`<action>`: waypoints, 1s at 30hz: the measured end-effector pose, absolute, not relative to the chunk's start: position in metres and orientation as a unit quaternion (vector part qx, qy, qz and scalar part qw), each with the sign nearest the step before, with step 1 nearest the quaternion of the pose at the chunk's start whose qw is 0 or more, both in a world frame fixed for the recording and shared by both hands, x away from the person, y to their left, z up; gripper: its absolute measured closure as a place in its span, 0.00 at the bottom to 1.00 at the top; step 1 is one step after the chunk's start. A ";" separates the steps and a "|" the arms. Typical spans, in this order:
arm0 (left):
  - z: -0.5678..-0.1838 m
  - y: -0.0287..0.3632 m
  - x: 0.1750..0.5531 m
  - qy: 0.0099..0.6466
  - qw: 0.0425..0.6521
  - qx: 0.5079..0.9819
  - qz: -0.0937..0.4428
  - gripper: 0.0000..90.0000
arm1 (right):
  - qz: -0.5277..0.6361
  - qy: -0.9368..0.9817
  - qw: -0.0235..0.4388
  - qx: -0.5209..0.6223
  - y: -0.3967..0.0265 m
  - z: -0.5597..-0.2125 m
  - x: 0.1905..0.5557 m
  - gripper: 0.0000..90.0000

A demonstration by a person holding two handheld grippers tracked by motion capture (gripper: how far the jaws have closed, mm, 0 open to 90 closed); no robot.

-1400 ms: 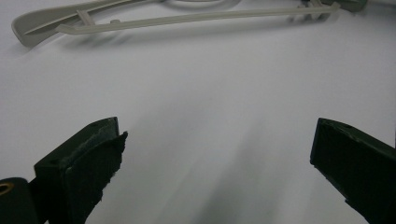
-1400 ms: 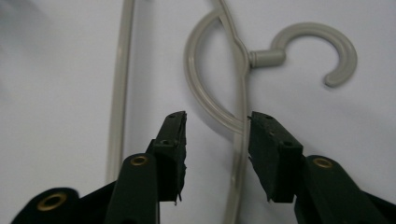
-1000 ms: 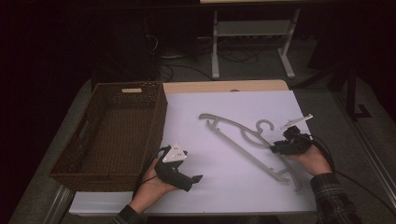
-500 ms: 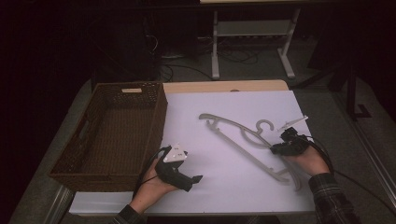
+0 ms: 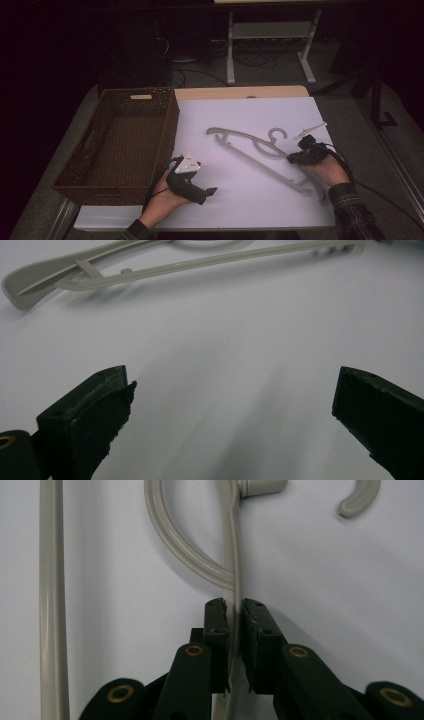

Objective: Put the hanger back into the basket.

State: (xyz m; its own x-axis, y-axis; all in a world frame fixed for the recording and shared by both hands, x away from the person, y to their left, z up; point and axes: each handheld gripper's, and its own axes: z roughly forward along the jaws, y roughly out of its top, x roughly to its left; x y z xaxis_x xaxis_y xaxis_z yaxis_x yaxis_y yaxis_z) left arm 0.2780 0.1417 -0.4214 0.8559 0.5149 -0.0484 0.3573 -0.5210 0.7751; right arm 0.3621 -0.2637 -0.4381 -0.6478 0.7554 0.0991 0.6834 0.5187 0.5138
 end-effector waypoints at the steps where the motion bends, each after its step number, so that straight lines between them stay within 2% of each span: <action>1: -0.421 0.142 0.278 0.252 0.420 0.867 0.094 0.02 | 0.265 0.870 0.067 0.411 -0.262 -0.438 0.362 0.90; 19: -0.422 0.142 0.279 0.251 0.418 0.868 0.093 0.02 | 0.284 0.899 0.050 0.329 -0.216 -0.440 0.368 0.89; 20: -0.422 0.142 0.279 0.251 0.417 0.868 0.093 0.02 | 0.293 0.896 0.055 0.331 -0.219 -0.440 0.367 0.85; 21: -0.422 0.142 0.279 0.251 0.417 0.869 0.092 0.02 | 0.293 0.896 0.055 0.331 -0.219 -0.440 0.367 0.85; 22: -0.422 0.142 0.278 0.252 0.418 0.868 0.092 0.02 | 0.303 0.889 0.060 0.339 -0.224 -0.436 0.365 0.78; 26: -0.422 0.142 0.278 0.253 0.418 0.868 0.091 0.02 | 0.317 0.875 0.069 0.358 -0.238 -0.425 0.353 0.80; 30: -0.421 0.142 0.278 0.253 0.416 0.868 0.092 0.02 | 0.316 0.869 0.073 0.373 -0.253 -0.422 0.337 0.90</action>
